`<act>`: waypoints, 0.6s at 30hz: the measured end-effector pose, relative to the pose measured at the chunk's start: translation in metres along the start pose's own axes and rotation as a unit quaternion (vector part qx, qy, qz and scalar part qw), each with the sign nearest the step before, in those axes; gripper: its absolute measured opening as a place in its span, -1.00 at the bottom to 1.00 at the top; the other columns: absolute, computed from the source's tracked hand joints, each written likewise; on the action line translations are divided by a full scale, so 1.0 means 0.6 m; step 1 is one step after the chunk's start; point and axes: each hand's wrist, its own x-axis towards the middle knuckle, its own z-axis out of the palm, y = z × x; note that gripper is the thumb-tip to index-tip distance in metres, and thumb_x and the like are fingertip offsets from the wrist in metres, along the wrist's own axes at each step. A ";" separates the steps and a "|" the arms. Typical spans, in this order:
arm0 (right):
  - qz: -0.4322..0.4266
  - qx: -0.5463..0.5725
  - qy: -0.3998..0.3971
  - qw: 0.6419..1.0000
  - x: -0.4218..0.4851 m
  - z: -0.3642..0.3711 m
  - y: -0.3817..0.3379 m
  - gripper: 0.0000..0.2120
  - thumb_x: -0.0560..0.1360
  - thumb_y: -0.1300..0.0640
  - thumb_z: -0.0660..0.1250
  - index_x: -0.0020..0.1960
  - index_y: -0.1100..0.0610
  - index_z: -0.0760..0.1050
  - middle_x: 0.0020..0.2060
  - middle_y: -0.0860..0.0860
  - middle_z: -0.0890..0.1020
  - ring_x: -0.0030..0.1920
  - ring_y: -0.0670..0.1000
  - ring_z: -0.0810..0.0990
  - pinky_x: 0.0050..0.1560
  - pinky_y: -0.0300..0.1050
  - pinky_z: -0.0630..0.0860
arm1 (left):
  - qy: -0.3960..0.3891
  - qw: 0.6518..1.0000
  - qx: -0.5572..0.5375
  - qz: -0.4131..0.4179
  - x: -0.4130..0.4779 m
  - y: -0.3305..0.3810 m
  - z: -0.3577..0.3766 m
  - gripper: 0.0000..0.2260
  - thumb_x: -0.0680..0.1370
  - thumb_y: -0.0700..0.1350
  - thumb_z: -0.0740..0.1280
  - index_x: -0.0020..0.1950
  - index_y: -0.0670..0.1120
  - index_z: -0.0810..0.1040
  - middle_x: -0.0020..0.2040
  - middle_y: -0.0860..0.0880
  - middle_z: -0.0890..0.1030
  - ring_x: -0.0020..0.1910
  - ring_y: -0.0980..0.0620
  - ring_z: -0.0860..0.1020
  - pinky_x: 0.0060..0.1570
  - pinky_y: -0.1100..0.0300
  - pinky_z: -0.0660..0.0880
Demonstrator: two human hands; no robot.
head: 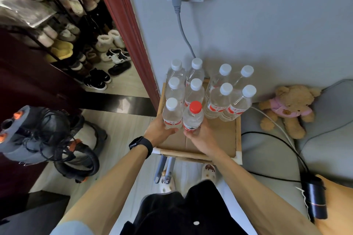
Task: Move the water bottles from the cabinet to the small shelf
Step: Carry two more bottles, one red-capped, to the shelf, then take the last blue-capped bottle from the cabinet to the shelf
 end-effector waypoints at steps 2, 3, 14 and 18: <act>0.001 -0.002 0.002 1.000 0.002 -0.001 0.006 -0.36 0.35 -0.09 0.52 0.35 -0.12 0.34 0.15 -0.24 0.59 0.19 -0.16 0.56 0.19 -0.17 0.46 | -0.005 1.000 0.009 -0.008 0.001 0.003 -0.001 -0.58 0.47 -0.05 0.49 0.29 0.00 0.49 0.10 0.11 0.58 0.08 0.09 0.52 0.01 0.22 0.38; 0.000 -0.003 -0.005 1.000 0.007 -0.006 0.011 -0.36 0.34 -0.10 0.54 0.33 -0.13 0.35 0.14 -0.25 0.59 0.17 -0.21 0.56 0.19 -0.20 0.46 | -0.004 1.000 0.009 -0.013 0.001 0.009 -0.001 -0.56 0.47 -0.04 0.49 0.31 0.01 0.48 0.09 0.13 0.56 0.06 0.11 0.51 0.00 0.25 0.37; -0.025 -0.154 -0.099 0.983 -0.011 -0.089 0.071 -0.37 0.45 0.07 0.47 0.44 0.06 0.31 0.32 -0.08 0.49 0.32 -0.10 0.44 0.28 -0.21 0.32 | 0.156 0.973 0.019 -0.171 -0.134 -0.039 0.094 -0.47 0.58 -0.04 0.29 0.52 0.02 0.21 0.42 -0.05 0.39 0.33 -0.10 0.41 0.25 0.06 0.40; -0.062 -0.248 -0.173 0.951 -0.055 -0.107 0.090 -0.46 0.50 0.02 0.40 0.43 0.10 0.35 0.32 0.00 0.51 0.33 -0.01 0.46 0.31 -0.13 0.37 | 0.113 0.961 0.021 -0.252 -0.246 -0.108 0.165 -0.45 0.61 -0.01 0.26 0.56 0.00 0.16 0.52 -0.04 0.26 0.45 -0.09 0.29 0.38 0.07 0.29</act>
